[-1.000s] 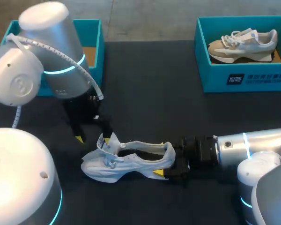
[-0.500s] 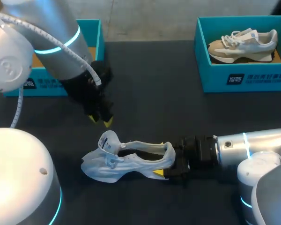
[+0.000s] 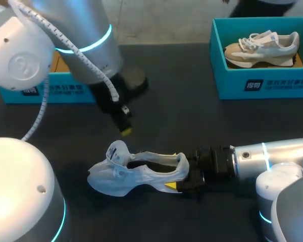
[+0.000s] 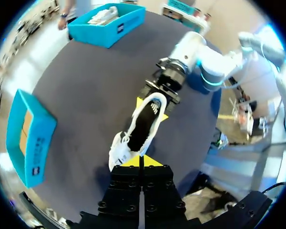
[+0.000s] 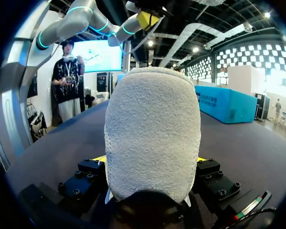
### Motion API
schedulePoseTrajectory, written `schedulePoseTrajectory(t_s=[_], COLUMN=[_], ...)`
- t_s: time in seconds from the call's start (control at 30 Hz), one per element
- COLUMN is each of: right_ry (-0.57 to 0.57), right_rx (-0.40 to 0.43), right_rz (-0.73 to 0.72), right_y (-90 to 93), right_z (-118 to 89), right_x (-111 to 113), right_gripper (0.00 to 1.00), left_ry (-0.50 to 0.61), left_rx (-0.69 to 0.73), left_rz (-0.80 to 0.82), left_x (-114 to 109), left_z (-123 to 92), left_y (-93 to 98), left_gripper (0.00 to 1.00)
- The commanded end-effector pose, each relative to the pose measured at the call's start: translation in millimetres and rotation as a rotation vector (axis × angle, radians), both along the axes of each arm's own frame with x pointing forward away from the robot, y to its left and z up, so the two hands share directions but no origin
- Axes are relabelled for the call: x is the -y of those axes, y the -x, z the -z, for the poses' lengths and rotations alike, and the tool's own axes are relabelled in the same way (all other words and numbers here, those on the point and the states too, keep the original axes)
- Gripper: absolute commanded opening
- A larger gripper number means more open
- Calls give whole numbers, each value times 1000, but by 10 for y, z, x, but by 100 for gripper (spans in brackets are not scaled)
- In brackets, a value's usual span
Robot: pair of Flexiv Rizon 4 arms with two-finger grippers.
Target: Take the shoe out of the shoebox, open the shoe tongue, remove and reinsert the insole, then place the shoe into the shoebox
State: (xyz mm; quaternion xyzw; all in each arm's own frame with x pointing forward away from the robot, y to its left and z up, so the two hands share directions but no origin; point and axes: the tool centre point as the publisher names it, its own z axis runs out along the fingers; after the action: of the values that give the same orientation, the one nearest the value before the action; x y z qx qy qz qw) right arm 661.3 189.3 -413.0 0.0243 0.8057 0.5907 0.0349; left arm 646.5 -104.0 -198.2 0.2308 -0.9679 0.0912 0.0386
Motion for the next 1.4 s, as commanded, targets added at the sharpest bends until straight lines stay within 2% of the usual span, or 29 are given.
schedulePoseTrajectory(t_s=[0.03,0.33,0.47,0.53,0.67,1.0,1.4], right_ry=[2,2,2,2,2,2,2], right_rx=[0,0,0,0,0,0,0], right_rz=[2,2,2,2,2,2,2], right_y=[14,14,14,14,14,14,14], right_z=[-2,-2,-2,-2,-2,-2,-2], right_x=[-12,-12,-12,-12,-12,-12,-12], right_gripper=[0,0,0,0,0,0,0], left_ry=[-3,3,63,41,66,35,26], left_rx=[14,14,39,45,85,63,77], left_rz=[99,108,340,353,476,684,700], left_x=[7,25,169,234,320,487,520], left_z=[-7,17,212,305,446,764,810], left_y=[-20,-36,-71,-86,-76,-56,-55], left_gripper=[0,0,0,0,0,0,0])
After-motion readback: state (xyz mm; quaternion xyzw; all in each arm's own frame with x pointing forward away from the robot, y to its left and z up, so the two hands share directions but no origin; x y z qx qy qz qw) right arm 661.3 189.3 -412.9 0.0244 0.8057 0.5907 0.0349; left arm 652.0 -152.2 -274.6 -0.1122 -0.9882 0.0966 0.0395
